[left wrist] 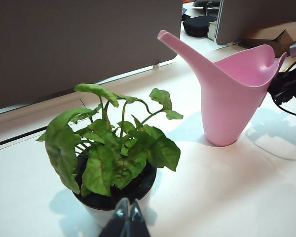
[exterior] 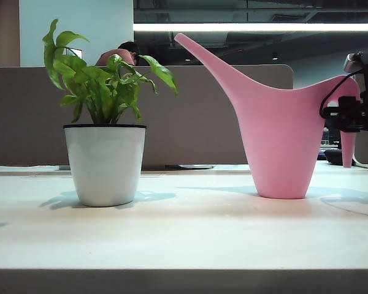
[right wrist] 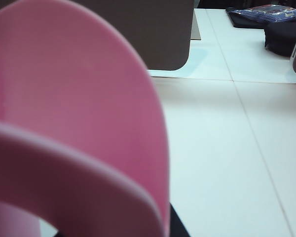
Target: Pick up the watering can from the table, water the potted plant, and put the can back.
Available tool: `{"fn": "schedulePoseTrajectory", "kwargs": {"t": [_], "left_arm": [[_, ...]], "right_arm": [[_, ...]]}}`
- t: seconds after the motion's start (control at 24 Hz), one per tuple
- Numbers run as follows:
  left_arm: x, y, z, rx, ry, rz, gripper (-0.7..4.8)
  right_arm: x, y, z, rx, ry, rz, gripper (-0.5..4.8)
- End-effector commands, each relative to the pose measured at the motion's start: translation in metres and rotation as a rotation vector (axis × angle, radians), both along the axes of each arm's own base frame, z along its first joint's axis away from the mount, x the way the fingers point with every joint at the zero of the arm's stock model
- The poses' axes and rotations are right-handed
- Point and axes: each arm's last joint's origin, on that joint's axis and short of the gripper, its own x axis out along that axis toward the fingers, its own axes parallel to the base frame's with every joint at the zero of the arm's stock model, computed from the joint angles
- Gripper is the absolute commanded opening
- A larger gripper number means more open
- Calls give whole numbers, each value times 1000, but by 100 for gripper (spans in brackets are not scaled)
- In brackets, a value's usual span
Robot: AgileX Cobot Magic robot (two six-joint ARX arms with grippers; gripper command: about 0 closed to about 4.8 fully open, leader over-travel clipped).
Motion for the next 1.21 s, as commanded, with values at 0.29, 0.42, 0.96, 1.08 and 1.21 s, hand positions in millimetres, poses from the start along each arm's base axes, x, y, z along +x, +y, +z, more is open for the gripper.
{"fn": "schedulePoseTrajectory", "kwargs": {"t": [0.29,0.42,0.96,1.08,1.21], "left_arm": [[-1,0,3,-1,-20,-2,-5],[-1,0,3,-1,-19,-3,-5],[-1,0,3,-3,-20,-6,-5],[-1,0,3,-2,-20,-6,-5],[-1,0,3,-3,-20,-6,-5]], "right_arm": [[1,-1,10,-18,-87,-6,155],[1,0,16,-21,-138,-5,155],[-14,1,85,-71,-351,-5,155],[-17,2,107,-132,-362,-7,155],[-20,2,127,-229,-382,-9,155]]}}
